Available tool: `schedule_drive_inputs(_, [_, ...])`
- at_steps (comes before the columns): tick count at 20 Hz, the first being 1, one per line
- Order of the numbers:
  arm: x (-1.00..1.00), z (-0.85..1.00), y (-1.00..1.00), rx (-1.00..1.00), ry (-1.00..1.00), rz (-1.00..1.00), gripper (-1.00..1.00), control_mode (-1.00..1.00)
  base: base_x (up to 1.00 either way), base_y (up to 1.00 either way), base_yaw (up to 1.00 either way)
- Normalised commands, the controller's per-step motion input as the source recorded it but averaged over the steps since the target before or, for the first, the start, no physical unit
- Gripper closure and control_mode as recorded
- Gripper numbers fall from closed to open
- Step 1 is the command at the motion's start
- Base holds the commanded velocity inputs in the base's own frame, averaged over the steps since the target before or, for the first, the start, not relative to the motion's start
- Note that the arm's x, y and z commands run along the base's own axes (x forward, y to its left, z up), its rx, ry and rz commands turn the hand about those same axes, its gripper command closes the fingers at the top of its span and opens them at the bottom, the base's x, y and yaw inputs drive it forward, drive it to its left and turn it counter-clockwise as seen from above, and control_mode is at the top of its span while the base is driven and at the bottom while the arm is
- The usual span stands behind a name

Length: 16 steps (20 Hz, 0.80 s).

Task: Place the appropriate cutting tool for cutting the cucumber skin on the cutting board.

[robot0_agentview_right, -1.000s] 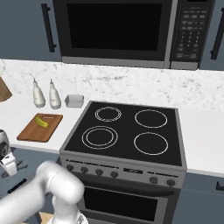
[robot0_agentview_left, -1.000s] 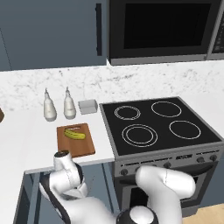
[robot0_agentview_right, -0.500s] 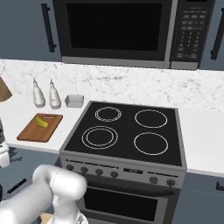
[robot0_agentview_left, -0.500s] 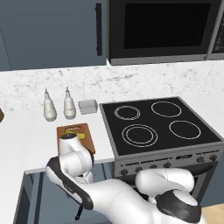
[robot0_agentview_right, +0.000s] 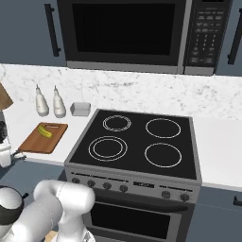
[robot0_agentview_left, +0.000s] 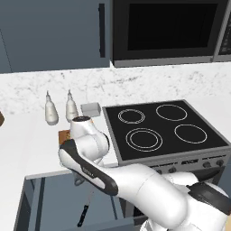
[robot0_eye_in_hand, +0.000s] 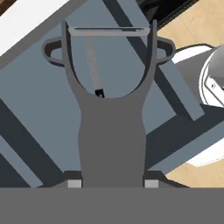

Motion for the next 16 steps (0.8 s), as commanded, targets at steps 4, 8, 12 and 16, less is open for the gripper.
schedule_drive_inputs(4, [0.34,0.59,-0.07,0.00,-0.01,-0.10,1.00,-1.00,0.00,0.00,0.00])
schedule_drive_inputs(8, [0.45,0.49,-0.06,0.00,-0.01,-0.09,1.00,-1.00,0.00,0.00,0.00])
schedule_drive_inputs(12, [0.81,0.02,0.00,-0.01,0.00,-0.08,1.00,-1.00,0.00,0.00,0.00])
schedule_drive_inputs(16, [0.59,-0.18,0.00,-0.05,-0.01,-0.07,1.00,-1.00,0.00,0.00,0.00])
